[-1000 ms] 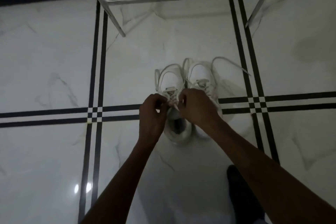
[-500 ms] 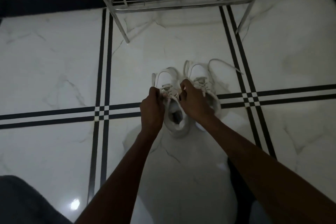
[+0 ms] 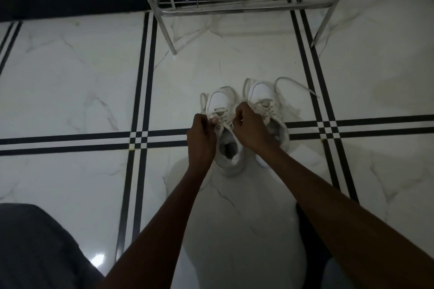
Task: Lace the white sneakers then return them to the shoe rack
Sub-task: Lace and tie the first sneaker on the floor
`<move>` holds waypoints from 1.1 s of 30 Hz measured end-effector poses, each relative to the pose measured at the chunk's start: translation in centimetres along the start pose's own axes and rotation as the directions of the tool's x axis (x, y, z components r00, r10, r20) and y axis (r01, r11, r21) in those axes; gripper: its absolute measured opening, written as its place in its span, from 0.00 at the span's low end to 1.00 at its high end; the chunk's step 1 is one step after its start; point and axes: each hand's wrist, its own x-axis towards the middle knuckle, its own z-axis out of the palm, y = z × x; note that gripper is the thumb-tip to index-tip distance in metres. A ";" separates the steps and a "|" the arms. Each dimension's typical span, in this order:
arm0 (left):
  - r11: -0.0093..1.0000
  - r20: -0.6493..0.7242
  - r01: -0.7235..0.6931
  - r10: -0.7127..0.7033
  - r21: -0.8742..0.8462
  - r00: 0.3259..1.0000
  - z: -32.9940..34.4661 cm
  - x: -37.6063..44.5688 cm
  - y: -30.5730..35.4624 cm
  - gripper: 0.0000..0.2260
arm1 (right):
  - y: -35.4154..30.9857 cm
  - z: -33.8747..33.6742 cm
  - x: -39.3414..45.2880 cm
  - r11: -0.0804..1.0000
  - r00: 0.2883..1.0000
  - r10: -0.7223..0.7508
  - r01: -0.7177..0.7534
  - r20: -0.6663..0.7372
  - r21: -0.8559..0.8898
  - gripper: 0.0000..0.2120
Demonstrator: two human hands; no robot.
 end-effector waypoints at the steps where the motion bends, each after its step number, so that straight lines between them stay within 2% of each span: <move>1: 0.999 0.022 0.010 -0.009 -0.032 1.000 0.0 0.0 0.1 0.09 | 0.2 0.0 0.1 0.999 0.999 0.026 -0.027 0.030 0.034 0.04; 3: 0.999 0.074 0.018 -0.015 -0.038 0.997 -0.1 0.1 0.2 0.12 | 0.5 -0.1 0.1 0.993 0.993 0.055 -0.065 0.102 0.097 0.06; 6: 1.000 0.113 0.005 -0.007 0.012 0.994 -0.3 0.3 0.0 0.11 | 0.9 -0.2 0.4 0.992 0.985 -0.004 -0.017 0.171 0.121 0.07; 10: 0.993 0.102 -0.070 0.060 0.096 0.993 -0.8 0.6 0.0 0.08 | 0.8 -0.2 1.1 0.988 0.967 -0.157 0.156 0.202 0.023 0.05; 14: 0.983 0.107 -0.121 0.107 0.135 0.988 -0.7 0.2 0.4 0.09 | 0.6 -0.1 1.6 0.980 0.959 -0.144 0.173 0.246 -0.099 0.06; 18: 0.986 0.075 -0.100 0.090 0.134 0.993 -0.4 -0.3 0.4 0.07 | 0.0 0.2 1.8 0.956 0.940 -0.183 0.239 0.289 -0.170 0.05; 20: 0.985 0.062 -0.095 0.087 0.143 0.994 -0.4 -0.3 0.5 0.06 | 0.1 0.2 1.7 0.966 0.958 -0.152 0.197 0.245 -0.170 0.06; 23: 0.982 0.046 -0.086 0.079 0.167 0.996 -0.4 -0.4 0.7 0.05 | 0.5 0.3 0.7 0.989 0.991 -0.093 0.104 0.100 -0.105 0.04; 26: 0.979 0.015 -0.077 0.076 0.187 0.997 -0.1 -0.5 0.5 0.04 | 0.4 0.9 -0.9 0.959 0.986 -0.165 0.162 0.007 -0.232 0.08; 28: 0.980 0.001 -0.075 0.077 0.186 0.997 0.0 -0.4 0.2 0.04 | 0.3 1.1 -1.3 0.955 0.986 -0.163 0.149 -0.036 -0.255 0.09; 30: 0.983 0.015 -0.075 0.074 0.166 0.997 -0.3 -0.2 0.0 0.04 | 0.2 1.0 -0.9 0.977 0.996 -0.089 0.085 -0.012 -0.194 0.07; 33: 0.998 0.065 0.010 -0.014 0.060 0.998 -0.9 0.3 0.4 0.07 | -0.5 0.2 0.2 0.997 0.985 0.071 -0.067 0.160 -0.030 0.06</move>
